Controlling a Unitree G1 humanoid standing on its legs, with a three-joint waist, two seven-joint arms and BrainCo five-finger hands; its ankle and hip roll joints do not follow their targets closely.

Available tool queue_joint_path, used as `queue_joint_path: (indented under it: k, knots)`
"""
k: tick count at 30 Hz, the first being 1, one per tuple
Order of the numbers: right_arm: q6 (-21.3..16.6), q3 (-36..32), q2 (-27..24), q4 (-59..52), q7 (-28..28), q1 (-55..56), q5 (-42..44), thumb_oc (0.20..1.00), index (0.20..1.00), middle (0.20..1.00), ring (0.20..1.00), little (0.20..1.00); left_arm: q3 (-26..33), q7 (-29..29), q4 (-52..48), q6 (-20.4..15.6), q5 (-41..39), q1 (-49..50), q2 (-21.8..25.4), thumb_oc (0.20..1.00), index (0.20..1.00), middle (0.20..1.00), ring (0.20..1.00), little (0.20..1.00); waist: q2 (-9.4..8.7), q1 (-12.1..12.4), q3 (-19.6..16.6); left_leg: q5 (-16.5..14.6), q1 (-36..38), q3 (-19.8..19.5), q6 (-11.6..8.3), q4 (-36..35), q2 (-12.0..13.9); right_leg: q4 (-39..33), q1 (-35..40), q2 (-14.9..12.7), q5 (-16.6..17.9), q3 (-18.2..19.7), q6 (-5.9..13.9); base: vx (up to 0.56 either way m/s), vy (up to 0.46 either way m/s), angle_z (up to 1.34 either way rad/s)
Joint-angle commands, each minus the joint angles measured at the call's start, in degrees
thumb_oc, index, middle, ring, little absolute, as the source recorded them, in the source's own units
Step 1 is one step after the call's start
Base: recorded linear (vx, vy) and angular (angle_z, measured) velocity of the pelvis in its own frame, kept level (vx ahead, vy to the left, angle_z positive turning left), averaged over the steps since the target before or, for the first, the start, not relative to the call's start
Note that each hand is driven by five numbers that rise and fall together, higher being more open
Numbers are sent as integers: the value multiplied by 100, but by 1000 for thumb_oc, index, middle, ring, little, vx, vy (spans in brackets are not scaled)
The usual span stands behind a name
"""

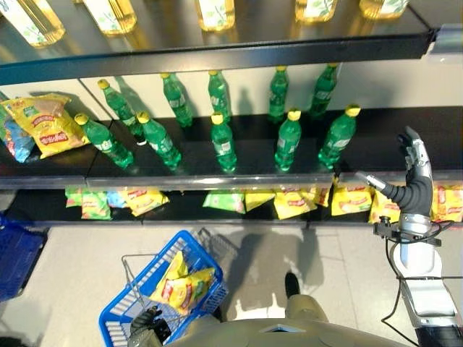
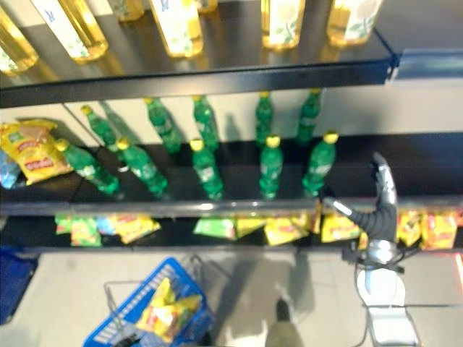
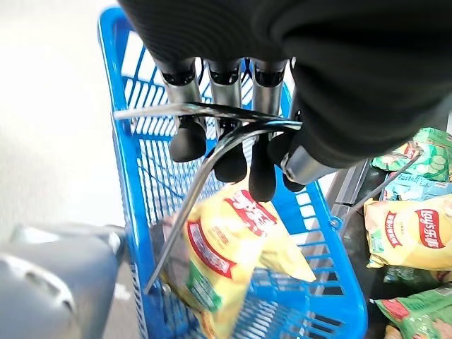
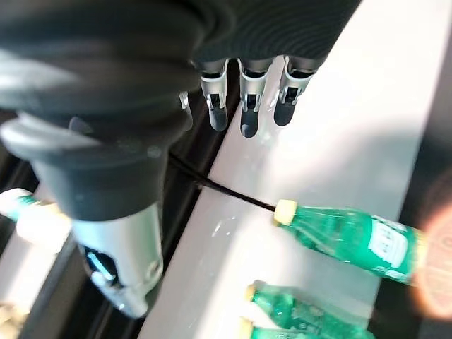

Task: Pick up the snacks into the basket

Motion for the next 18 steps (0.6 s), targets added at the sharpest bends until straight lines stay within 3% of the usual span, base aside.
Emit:
queue_joint_path:
  k: [1,18]
  knots:
    - [-72,-51,180,-9,-683,-591,-130,1000,1000,1000,1000,1000,-5,380,-193,-429,22,-200,547,200,200,200,200,200,-268,158,162,-537,-341,-193,145,1007,-4,567,-237,-91,-250,42,106,-82,33,8]
    - [173,-119,309,1381,-1924,-2259,73,1000,1000,1000,1000,1000,-344,517,-390,-463,-191,-385,529,200,200,200,200,200,-24,381,600,-544,-1103,-286,271,1311,-171,1023,-1010,-146,-223,140,79,-40,14,5]
